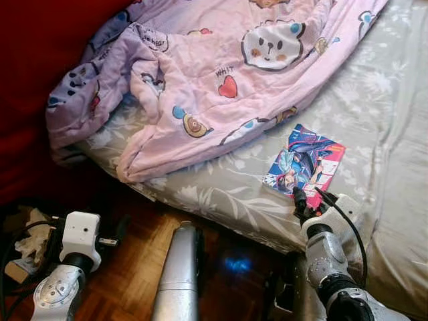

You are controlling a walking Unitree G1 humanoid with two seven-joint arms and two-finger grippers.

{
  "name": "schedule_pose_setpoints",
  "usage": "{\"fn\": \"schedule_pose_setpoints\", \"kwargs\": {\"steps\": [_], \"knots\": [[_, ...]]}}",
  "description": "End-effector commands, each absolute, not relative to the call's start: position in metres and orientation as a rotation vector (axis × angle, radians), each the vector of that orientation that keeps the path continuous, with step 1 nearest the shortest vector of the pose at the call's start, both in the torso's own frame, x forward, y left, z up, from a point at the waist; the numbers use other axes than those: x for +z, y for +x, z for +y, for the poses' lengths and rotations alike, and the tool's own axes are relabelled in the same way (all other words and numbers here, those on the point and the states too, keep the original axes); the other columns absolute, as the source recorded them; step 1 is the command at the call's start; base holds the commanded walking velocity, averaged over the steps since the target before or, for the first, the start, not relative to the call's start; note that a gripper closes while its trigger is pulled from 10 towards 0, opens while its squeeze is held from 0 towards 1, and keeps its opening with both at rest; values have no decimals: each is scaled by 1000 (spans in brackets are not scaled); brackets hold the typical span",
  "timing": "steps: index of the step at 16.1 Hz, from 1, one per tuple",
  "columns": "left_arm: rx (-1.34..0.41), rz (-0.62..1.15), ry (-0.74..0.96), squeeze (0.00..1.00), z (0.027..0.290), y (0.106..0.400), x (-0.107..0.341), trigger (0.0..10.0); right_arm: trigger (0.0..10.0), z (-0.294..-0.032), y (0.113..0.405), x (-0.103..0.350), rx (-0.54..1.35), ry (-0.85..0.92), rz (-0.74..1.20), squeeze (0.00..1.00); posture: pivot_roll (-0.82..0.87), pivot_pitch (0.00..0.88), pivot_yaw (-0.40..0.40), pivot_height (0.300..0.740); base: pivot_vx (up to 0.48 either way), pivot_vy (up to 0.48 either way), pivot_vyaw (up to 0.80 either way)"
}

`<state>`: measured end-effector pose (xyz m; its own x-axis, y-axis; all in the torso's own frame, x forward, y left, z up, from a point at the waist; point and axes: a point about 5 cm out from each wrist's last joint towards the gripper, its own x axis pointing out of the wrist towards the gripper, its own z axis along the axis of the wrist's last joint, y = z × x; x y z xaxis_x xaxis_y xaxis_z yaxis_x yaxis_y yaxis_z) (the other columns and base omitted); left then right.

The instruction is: Clean up the room

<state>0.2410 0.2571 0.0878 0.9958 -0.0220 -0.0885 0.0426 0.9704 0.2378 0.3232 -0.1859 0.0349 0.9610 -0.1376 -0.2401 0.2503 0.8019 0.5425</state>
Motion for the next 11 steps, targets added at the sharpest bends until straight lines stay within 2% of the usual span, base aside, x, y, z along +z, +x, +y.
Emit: {"fn": "schedule_pose_setpoints", "kwargs": {"steps": [1, 6, 11], "knots": [[-9, 126, 239, 0, 267, 232, 83, 10000, 10000, -176, 306, 11, -217, 672, 299, 0, 362, 445, 126, 611, 0, 0, 0], [-24, 137, 243, 0, 265, 228, 83, 10000, 10000, -152, 296, 0, -43, 895, 313, 0, 384, 449, 143, 611, 0, 0, 0], [-27, 150, 255, 0, 267, 223, 84, 10000, 10000, -145, 284, -10, 24, 977, 347, 0, 399, 457, 157, 611, 0, 0, 0]]}}
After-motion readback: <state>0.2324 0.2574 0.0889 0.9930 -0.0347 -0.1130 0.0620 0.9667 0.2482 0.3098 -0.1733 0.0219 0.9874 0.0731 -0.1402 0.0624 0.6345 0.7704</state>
